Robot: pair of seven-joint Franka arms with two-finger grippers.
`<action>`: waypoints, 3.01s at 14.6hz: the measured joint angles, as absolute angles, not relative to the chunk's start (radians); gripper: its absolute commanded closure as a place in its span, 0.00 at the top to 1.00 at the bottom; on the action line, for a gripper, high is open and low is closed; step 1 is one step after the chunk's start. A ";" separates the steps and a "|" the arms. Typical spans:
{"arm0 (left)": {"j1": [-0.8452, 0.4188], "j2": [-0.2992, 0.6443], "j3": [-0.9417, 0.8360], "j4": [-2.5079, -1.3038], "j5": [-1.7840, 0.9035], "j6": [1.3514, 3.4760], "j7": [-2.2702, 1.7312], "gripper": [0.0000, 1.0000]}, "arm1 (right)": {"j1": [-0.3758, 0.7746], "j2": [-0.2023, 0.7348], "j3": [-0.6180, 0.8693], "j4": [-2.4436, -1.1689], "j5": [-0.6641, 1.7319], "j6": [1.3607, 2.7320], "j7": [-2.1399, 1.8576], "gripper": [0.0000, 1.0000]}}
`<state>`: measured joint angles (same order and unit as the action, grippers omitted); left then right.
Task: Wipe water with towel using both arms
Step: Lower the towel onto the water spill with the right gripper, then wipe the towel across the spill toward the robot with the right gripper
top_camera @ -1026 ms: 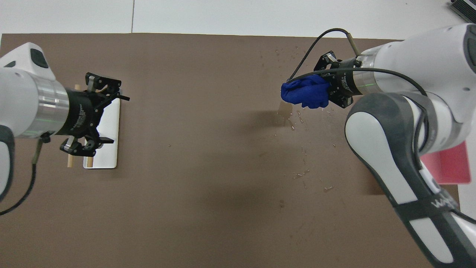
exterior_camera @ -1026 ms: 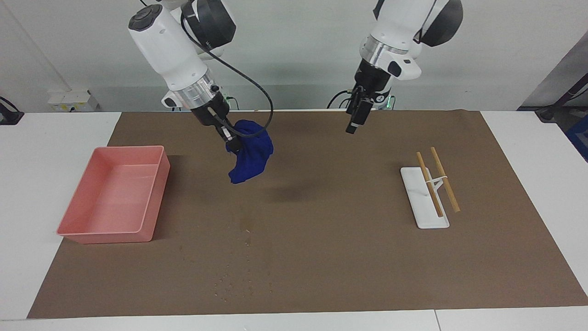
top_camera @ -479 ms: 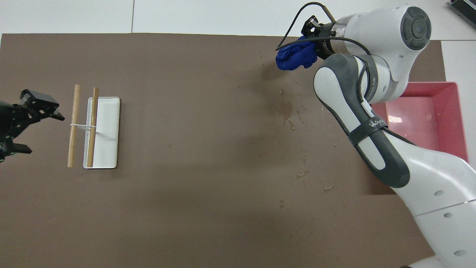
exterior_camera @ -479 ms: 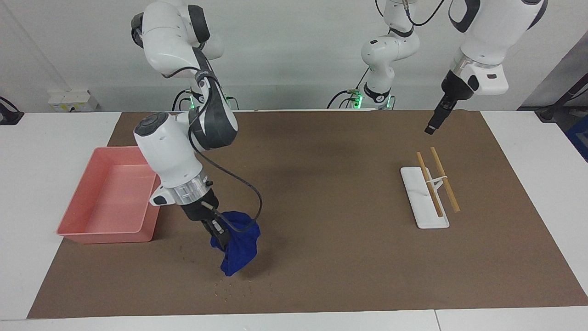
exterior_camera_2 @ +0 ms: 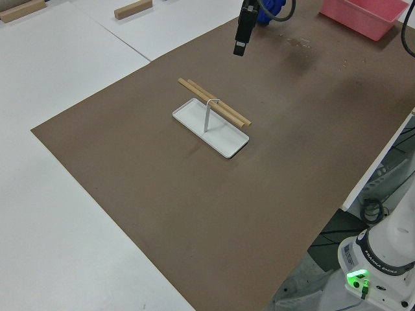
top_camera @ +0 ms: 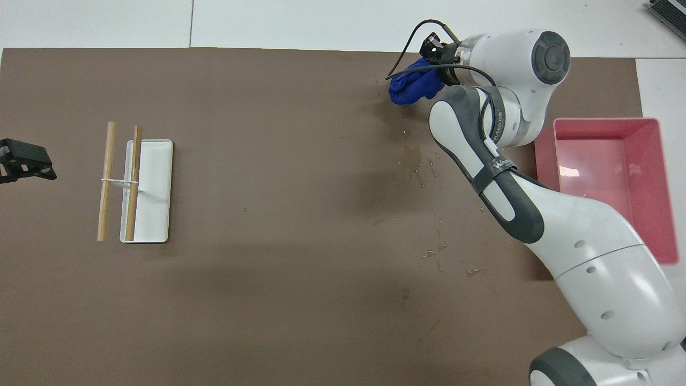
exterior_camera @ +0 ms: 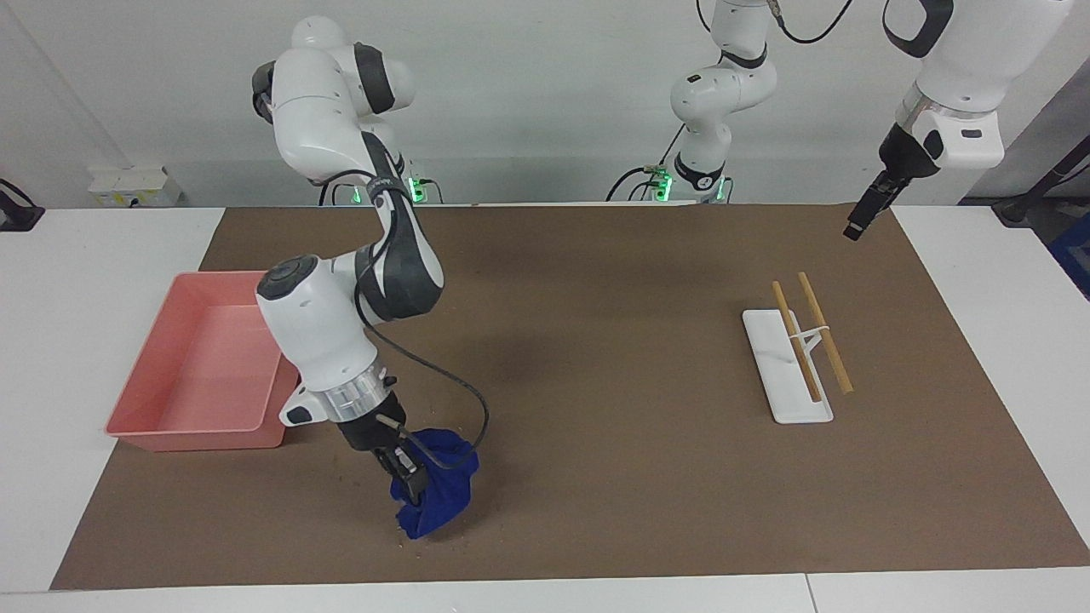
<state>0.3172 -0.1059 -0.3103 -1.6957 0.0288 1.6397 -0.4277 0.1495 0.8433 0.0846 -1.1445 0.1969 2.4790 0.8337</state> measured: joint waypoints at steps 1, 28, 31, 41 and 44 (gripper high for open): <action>0.317 -0.106 -0.313 -1.697 0.029 1.643 -0.427 1.00 | 0.151 0.845 0.085 -1.163 0.197 2.480 0.833 0.00; 0.114 -0.030 -0.206 -1.657 0.046 1.589 -0.128 1.00 | 0.140 0.283 0.083 -2.065 0.163 2.240 0.833 0.00; 0.103 -0.030 -0.189 -1.657 0.046 1.590 -0.128 1.00 | 0.142 0.218 0.085 -2.141 0.163 2.181 0.833 0.00; -0.100 -0.030 0.008 -1.657 0.046 1.590 -0.127 1.00 | 0.197 0.054 0.088 -2.291 0.163 2.078 0.843 0.00; -0.100 -0.030 0.002 -1.656 0.046 1.589 -0.127 1.00 | 0.256 0.052 0.091 -2.292 0.165 2.093 0.907 0.00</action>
<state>-0.1002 -0.0300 0.0020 -1.6561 0.0457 1.5893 -0.1265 0.2561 0.0521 0.0907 -2.2916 0.1647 2.0926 0.9074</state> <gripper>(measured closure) 0.000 0.912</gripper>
